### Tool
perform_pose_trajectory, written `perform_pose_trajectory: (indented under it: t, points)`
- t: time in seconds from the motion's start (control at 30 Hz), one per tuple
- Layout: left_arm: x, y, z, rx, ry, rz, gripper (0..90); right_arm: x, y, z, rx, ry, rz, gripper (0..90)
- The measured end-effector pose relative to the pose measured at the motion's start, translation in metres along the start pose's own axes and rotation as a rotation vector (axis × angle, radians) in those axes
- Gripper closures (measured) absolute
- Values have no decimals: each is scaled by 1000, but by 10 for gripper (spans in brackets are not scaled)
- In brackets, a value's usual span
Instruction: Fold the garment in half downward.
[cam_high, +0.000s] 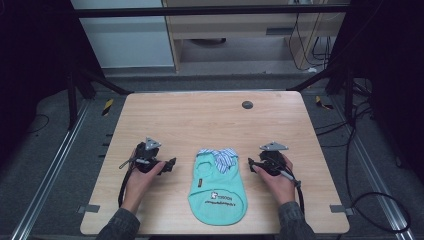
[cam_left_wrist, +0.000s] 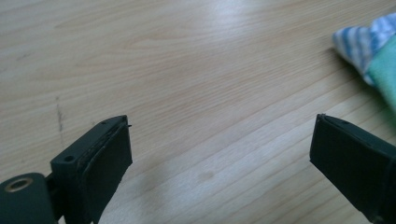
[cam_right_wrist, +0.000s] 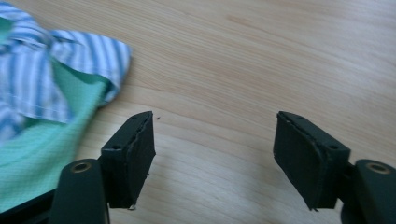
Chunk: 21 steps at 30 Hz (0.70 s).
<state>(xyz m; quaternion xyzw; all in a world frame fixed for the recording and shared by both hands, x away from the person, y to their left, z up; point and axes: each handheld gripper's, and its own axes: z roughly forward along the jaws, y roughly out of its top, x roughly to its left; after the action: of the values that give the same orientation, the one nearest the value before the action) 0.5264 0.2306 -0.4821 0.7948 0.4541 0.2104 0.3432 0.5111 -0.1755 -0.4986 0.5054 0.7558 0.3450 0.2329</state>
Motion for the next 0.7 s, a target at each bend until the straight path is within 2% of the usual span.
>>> perform_pose_trajectory:
  t: [0.03, 0.07, 0.1, 0.13, 0.23, 0.3, 0.33, 0.4, 0.43, 0.47, 0.5, 0.53, 0.63, 0.67, 0.7]
  points:
    - [-2, 3, -1, -3, -12, 3, 58, 0, 0, 0, 0, 0, 0, 306]
    - [-6, 9, -2, -23, -61, -6, 84, 5, 7, -3, -1, 24, -18, 358]
    - [-6, 9, -2, -23, -61, -6, 92, 5, 7, -3, -1, 24, -18, 358]
    - [-10, 18, 1, -16, -77, 12, 91, 9, 14, -5, 3, 44, -53, 398]
    - [-13, 27, 4, -5, -82, 28, 151, 11, 20, -3, 21, 61, -80, 428]
    - [-14, 37, 8, -5, -133, 6, 172, 13, 28, 0, 44, 85, -99, 493]
    - [-16, 48, 13, 5, -145, 24, 235, 14, 35, 3, 50, 108, -105, 555]
    - [-19, 59, 19, 20, -138, 50, 286, 13, 43, 7, 53, 135, -97, 610]
    - [-19, 59, 19, 20, -138, 50, 310, 13, 43, 7, 53, 135, -97, 610]
    - [-22, 67, 25, 29, -152, 59, 320, 12, 49, 12, 67, 160, -90, 666]
    - [-22, 67, 25, 29, -152, 59, 346, 12, 49, 12, 67, 160, -90, 666]
    - [-25, 74, 30, 33, -165, 74, 375, 13, 53, 17, 78, 170, -98, 698]
    - [-29, 80, 35, 43, -172, 80, 398, 14, 57, 22, 86, 186, -92, 713]
    - [-34, 84, 41, 61, -185, 92, 399, 17, 61, 25, 87, 190, -101, 713]
    - [-37, 85, 43, 55, -191, 87, 404, 18, 63, 27, 85, 192, -103, 710]
